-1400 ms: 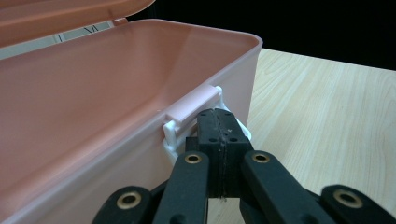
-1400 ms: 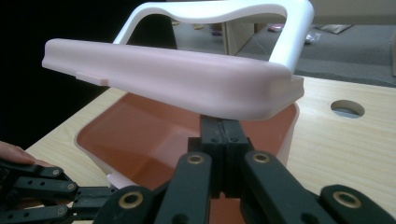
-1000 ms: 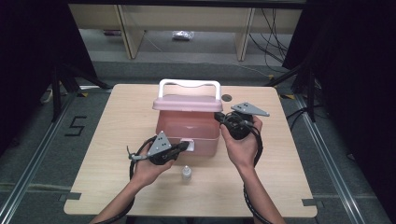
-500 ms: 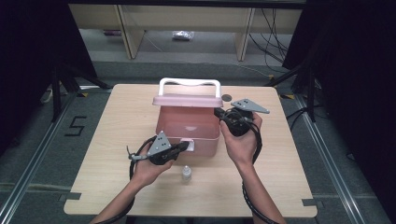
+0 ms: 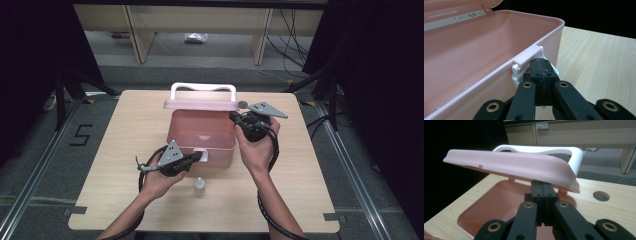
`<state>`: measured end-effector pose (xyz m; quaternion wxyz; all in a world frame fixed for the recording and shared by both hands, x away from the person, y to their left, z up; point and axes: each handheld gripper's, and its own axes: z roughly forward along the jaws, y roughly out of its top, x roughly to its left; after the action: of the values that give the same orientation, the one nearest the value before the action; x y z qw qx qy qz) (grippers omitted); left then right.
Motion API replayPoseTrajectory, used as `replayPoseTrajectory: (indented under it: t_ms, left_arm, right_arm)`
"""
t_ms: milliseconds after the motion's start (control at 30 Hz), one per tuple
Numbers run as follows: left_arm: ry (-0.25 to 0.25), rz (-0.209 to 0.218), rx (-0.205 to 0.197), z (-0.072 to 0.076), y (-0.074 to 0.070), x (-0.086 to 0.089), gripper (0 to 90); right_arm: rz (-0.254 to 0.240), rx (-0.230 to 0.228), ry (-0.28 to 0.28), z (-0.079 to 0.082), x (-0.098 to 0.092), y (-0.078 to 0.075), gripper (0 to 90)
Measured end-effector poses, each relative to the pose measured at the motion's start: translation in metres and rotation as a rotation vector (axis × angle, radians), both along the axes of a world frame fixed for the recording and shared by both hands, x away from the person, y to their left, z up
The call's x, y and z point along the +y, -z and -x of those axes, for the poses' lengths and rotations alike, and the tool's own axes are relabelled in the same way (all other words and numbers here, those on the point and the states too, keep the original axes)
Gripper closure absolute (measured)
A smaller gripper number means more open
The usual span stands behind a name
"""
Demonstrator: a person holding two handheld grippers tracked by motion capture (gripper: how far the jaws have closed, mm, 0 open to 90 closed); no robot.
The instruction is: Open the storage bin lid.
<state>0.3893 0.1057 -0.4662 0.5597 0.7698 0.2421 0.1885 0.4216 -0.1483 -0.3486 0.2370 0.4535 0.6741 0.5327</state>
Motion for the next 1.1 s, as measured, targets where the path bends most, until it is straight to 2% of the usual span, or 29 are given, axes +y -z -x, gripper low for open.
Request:
replayPoseTrajectory:
  t_ms: [67,267,333,433,467,500,700,800,1100]
  left_arm:
    - [0.000,0.001,-0.001,0.000,0.000,0.000,89.5]
    - [-0.001,0.001,-0.001,0.000,0.000,0.000,89.5]
    - [0.000,-0.001,0.000,0.000,0.000,0.000,89.5]
    - [-0.001,0.001,-0.002,0.000,0.000,0.000,89.4]
    - [-0.001,0.001,-0.002,0.000,0.000,0.000,89.4]
    - [-0.001,0.002,-0.002,0.000,0.000,0.000,89.4]
    - [-0.001,0.002,-0.002,0.000,0.000,0.000,89.4]
    - [-0.001,0.001,-0.002,0.000,0.000,0.000,89.4]
    - [0.001,-0.002,-0.004,0.000,0.000,0.001,89.4]
  right_arm:
    - [-0.014,0.008,0.010,0.001,0.002,0.000,90.0]
    - [-0.008,-0.004,0.007,-0.002,0.002,-0.001,90.0]
    - [-0.018,0.005,0.015,-0.002,0.003,-0.002,90.0]
    - [-0.005,-0.013,0.008,-0.006,0.003,-0.001,90.0]
    - [-0.020,0.001,0.014,-0.006,0.003,-0.001,90.0]
    - [-0.011,-0.011,0.013,-0.007,0.004,-0.001,90.0]
    - [-0.017,-0.004,0.017,-0.009,0.005,-0.001,90.0]
    - [-0.006,-0.018,0.019,-0.011,0.006,-0.001,90.0]
    - [-0.020,0.001,0.032,-0.016,0.009,-0.004,90.0]
